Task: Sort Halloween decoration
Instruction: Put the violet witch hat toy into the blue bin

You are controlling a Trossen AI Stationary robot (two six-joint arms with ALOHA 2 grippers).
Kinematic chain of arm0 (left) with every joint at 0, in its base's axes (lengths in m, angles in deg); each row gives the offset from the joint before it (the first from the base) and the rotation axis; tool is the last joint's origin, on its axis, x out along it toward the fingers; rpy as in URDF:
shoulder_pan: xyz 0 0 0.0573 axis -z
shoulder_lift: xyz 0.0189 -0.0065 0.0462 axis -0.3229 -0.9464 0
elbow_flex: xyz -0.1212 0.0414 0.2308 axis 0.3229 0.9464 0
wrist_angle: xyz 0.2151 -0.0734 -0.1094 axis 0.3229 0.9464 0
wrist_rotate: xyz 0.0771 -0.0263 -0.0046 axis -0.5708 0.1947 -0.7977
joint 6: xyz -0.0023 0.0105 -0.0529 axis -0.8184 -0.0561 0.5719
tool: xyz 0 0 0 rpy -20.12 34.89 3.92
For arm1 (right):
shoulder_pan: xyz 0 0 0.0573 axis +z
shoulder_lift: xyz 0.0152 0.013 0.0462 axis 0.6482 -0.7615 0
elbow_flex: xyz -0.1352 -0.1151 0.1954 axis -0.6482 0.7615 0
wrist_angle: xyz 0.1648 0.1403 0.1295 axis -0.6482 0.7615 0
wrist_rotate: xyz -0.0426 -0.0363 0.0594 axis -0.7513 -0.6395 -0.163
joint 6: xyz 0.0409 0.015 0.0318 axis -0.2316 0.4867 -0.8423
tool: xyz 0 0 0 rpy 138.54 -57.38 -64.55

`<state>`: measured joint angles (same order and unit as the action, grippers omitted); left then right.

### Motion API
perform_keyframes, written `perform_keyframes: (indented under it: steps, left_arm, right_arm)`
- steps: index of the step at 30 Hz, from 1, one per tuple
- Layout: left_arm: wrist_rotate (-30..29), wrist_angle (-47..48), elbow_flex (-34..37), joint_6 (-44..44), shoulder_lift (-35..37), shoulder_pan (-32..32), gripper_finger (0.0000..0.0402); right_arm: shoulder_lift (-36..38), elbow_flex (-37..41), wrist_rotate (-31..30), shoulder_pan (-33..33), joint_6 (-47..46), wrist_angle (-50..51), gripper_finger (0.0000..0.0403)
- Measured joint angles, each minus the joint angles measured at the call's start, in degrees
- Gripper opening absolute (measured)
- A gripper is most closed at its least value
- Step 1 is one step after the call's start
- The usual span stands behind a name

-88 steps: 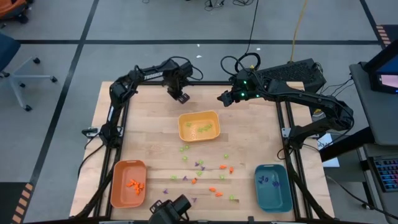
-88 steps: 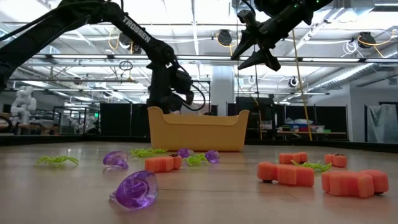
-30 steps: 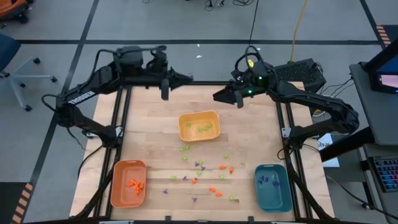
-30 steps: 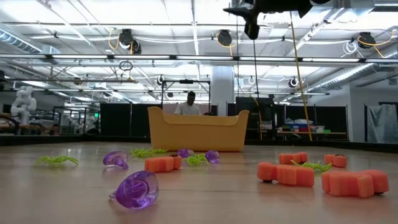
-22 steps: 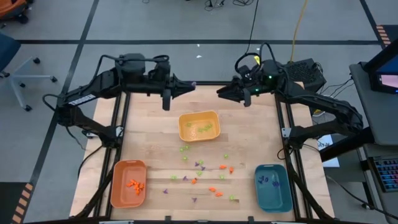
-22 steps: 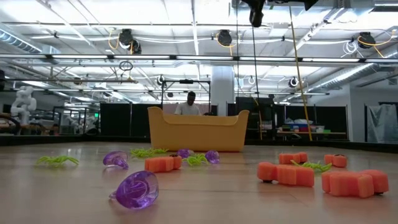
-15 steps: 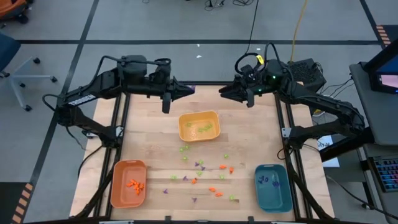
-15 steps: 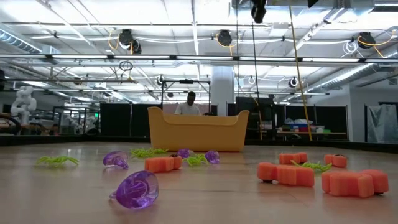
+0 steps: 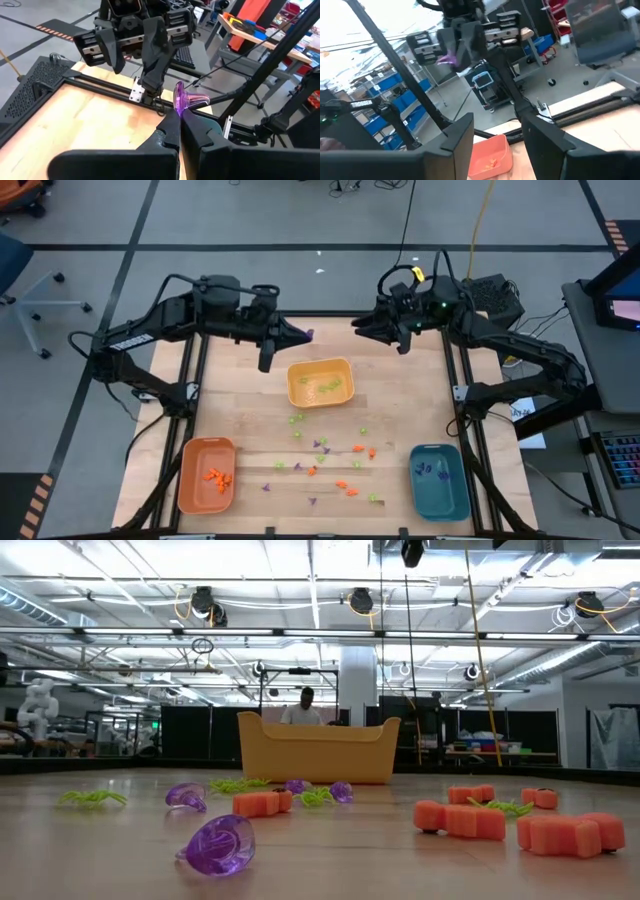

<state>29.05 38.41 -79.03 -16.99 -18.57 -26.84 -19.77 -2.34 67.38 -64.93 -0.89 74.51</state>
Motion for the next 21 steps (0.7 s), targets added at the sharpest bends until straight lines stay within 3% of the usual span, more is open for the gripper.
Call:
perform_keyframes:
  steps: [9,17,21]
  left_arm:
    - [0.1,0.0,0.0,-2.6,0.0,0.3,0.0]
    - [0.0,-2.9,0.0,-29.1,0.0,0.7,0.0]
    - [-0.1,-5.0,0.0,-36.3,0.0,0.6,0.0]
  right_arm:
    - [0.0,0.0,-0.2,3.2,4.3,-1.5,0.0155]
    - [0.0,0.0,-4.4,6.1,9.1,-1.6,0.0155]
    - [0.0,0.0,-7.5,7.5,9.2,-2.4,0.0155]
